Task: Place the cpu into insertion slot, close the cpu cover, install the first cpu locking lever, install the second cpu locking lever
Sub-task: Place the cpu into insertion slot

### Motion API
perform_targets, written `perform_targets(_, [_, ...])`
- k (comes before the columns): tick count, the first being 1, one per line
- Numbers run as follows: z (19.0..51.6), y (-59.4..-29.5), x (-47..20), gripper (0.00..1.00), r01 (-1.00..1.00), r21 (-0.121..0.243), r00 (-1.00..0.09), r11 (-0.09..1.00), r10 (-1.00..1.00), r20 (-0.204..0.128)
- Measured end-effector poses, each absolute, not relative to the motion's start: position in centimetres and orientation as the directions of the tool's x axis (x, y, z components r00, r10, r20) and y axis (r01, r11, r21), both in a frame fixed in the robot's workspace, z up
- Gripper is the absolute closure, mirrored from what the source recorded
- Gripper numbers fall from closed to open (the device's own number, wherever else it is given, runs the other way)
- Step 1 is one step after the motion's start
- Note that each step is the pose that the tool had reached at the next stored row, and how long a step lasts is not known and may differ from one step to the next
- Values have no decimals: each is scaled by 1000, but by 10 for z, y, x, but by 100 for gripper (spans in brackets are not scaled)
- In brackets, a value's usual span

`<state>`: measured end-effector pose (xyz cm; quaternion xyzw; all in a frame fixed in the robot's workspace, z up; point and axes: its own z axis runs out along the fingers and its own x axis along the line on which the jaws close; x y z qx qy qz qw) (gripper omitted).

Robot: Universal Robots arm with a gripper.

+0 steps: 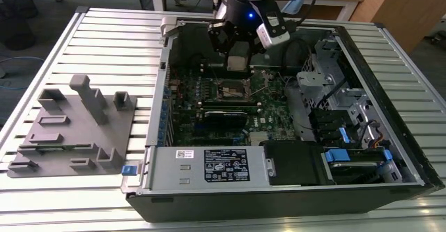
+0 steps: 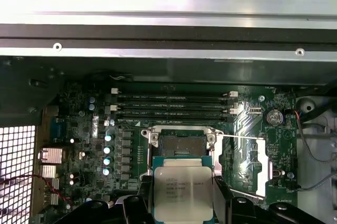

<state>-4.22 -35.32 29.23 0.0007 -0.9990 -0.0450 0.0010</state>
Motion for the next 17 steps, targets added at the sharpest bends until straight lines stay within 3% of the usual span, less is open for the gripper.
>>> perform_targets(17, [290, -353, -42, 46, 155, 90, -988, 984, 156, 2])
